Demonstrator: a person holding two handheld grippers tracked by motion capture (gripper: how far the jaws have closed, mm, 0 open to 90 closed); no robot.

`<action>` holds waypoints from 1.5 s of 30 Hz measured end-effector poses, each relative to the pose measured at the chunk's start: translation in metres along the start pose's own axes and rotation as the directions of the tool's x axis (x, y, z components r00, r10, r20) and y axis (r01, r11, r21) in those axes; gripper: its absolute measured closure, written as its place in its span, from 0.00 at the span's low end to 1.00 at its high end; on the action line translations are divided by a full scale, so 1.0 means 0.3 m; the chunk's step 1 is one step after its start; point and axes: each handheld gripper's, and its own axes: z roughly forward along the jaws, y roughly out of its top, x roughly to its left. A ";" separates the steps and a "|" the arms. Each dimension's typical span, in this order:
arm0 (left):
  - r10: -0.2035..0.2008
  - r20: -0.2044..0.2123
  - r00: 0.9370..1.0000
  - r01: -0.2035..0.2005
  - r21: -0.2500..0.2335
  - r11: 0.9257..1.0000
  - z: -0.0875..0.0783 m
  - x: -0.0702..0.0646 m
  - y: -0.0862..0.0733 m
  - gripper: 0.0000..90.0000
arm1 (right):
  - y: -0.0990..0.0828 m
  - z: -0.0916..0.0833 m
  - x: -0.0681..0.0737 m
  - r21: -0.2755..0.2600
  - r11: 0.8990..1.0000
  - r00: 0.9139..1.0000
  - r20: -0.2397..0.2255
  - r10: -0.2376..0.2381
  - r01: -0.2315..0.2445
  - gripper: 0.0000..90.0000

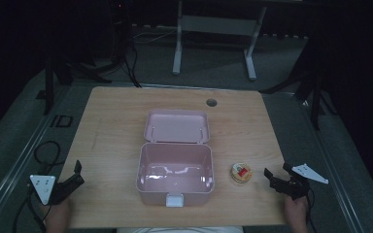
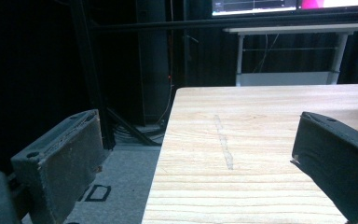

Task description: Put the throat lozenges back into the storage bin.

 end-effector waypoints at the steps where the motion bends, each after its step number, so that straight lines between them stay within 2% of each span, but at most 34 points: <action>1: -0.001 -0.001 1.000 0.001 0.000 1.000 0.000 0.000 0.000 0.03 | 0.001 0.003 0.000 0.010 1.000 1.000 -0.015 -0.003 0.003 0.12; 4: 0.000 0.004 1.000 0.000 0.002 1.000 0.002 0.000 0.000 0.03 | 0.003 0.007 0.004 0.020 0.999 0.998 -0.059 -0.031 0.033 0.12; 5: 0.000 0.004 1.000 0.000 0.002 1.000 0.002 0.000 0.000 0.03 | 0.003 0.007 0.004 0.020 0.999 0.998 -0.059 -0.031 0.033 0.12; 7: 0.003 0.010 1.000 -0.003 0.005 1.000 0.003 -0.002 0.000 0.03 | 0.006 0.014 0.003 0.041 0.998 0.994 -0.102 -0.041 0.045 0.12; 9: 0.006 0.012 1.000 -0.006 0.003 1.000 0.003 -0.003 0.000 0.03 | 0.008 0.021 0.004 0.062 0.996 0.986 -0.159 -0.050 0.061 0.12; 10: 0.007 0.012 1.000 -0.007 0.003 1.000 0.003 -0.003 0.000 0.03 | 0.008 0.023 0.001 0.072 0.996 0.979 -0.197 -0.043 0.059 0.12; 11: 0.009 0.009 1.000 -0.009 0.003 1.000 0.003 -0.003 0.000 0.03 | 0.008 0.024 0.001 0.078 0.995 0.977 -0.208 -0.043 0.060 0.12; 12: 0.008 0.010 1.000 -0.008 0.003 1.000 0.003 -0.002 0.000 0.03 | 0.010 0.027 0.002 0.089 0.993 0.972 -0.231 -0.050 0.072 0.12; 14: 0.004 0.014 1.000 -0.004 0.007 1.000 0.004 0.000 0.000 0.03 | 0.014 0.032 0.008 0.108 0.988 0.955 -0.286 -0.075 0.109 0.12; 15: 0.002 0.016 1.000 -0.003 0.011 1.000 0.005 0.001 0.001 0.03 | 0.015 0.034 0.011 0.122 0.983 0.952 -0.290 -0.095 0.135 0.12; 16: 0.000 0.017 1.000 0.000 0.014 1.000 0.006 0.002 0.001 0.03 | 0.016 0.038 0.016 0.144 0.976 0.941 -0.319 -0.112 0.165 0.12; 17: -0.001 0.020 1.000 0.000 0.018 1.000 0.006 0.003 0.001 0.03 | 0.017 0.041 0.017 0.158 0.972 0.933 -0.342 -0.112 0.174 0.12; 18: -0.001 0.021 1.000 0.001 0.019 1.000 0.006 0.003 0.001 0.03 | 0.019 0.046 0.019 0.178 0.965 0.922 -0.372 -0.113 0.190 0.12; 21: -0.003 0.025 1.000 0.002 0.020 1.000 0.006 0.004 0.002 0.03 | 0.027 0.052 0.029 0.199 0.949 0.905 -0.399 -0.149 0.245 0.12; 23: -0.003 0.025 1.000 0.002 0.022 1.000 0.007 0.004 0.002 0.03 | 0.035 0.059 0.037 0.231 0.931 0.888 -0.430 -0.164 0.284 0.15; 25: -0.003 0.025 1.000 0.002 0.024 1.000 0.007 0.004 0.002 0.03 | 0.042 0.069 0.050 0.281 0.896 0.865 -0.465 -0.188 0.345 0.15; 26: -0.002 0.026 1.000 0.001 0.031 1.000 0.009 0.004 0.001 0.03 | 0.047 0.075 0.065 0.321 0.854 0.847 -0.482 -0.224 0.409 0.14; 27: -0.002 0.028 1.000 0.001 0.031 1.000 0.009 0.004 0.001 0.03 | 0.050 0.075 0.072 0.331 0.838 0.841 -0.484 -0.244 0.434 0.14; 30: -0.002 0.029 1.000 0.001 0.032 0.999 0.009 0.004 0.001 0.03 | 0.079 0.080 0.090 0.392 0.775 0.818 -0.510 -0.265 0.495 0.14; 31: -0.002 0.029 1.000 0.001 0.032 0.999 0.010 0.004 0.001 0.03 | 0.086 0.081 0.095 0.407 0.758 0.815 -0.510 -0.275 0.510 0.14; 32: -0.002 0.029 1.000 0.001 0.032 0.999 0.009 0.005 0.001 0.03 | 0.096 0.083 0.104 0.426 0.717 0.803 -0.503 -0.319 0.552 0.14; 33: -0.002 0.029 1.000 0.001 0.032 0.999 0.009 0.005 0.001 0.03 | 0.103 0.084 0.110 0.440 0.694 0.798 -0.499 -0.339 0.570 0.14; 34: -0.003 0.030 1.000 0.002 0.032 0.999 0.009 0.005 0.001 0.03 | 0.116 0.086 0.120 0.472 0.645 0.785 -0.504 -0.361 0.600 0.14; 35: -0.003 0.029 1.000 0.002 0.032 0.999 0.009 0.005 0.001 0.03 | 0.124 0.088 0.123 0.487 0.623 0.778 -0.513 -0.364 0.612 0.14; 36: -0.003 0.029 1.000 0.003 0.032 0.999 0.009 0.005 0.001 0.03 | 0.135 0.090 0.129 0.506 0.595 0.770 -0.525 -0.363 0.625 0.14; 37: -0.003 0.030 1.000 0.002 0.033 0.999 0.009 0.005 0.002 0.03 | 0.143 0.091 0.133 0.525 0.570 0.766 -0.534 -0.357 0.632 0.14; 38: -0.004 0.030 1.000 0.003 0.033 0.999 0.010 0.005 0.001 0.03 | 0.156 0.094 0.140 0.551 0.531 0.760 -0.547 -0.352 0.643 0.14; 39: -0.004 0.031 1.000 0.003 0.033 0.999 0.010 0.005 0.001 0.03 | 0.164 0.096 0.144 0.563 0.508 0.754 -0.552 -0.356 0.652 0.14; 40: -0.005 0.031 1.000 0.004 0.032 0.999 0.010 0.005 0.001 0.03 | 0.176 0.101 0.150 0.583 0.465 0.744 -0.563 -0.361 0.667 0.14; 41: -0.004 0.032 0.999 0.003 0.033 0.999 0.009 0.006 0.001 0.03 | 0.182 0.103 0.154 0.593 0.442 0.738 -0.567 -0.366 0.674 0.14; 42: -0.004 0.033 0.999 0.003 0.032 0.999 0.010 0.005 0.001 0.03 | 0.193 0.108 0.160 0.612 0.409 0.736 -0.568 -0.368 0.677 0.14; 44: -0.003 0.033 0.999 0.002 0.033 0.999 0.009 0.005 0.001 0.03 | 0.207 0.114 0.169 0.638 0.354 0.728 -0.574 -0.374 0.684 0.14; 45: -0.003 0.034 0.999 0.002 0.032 0.999 0.009 0.005 0.001 0.03 | 0.211 0.116 0.172 0.650 0.332 0.728 -0.576 -0.371 0.683 0.14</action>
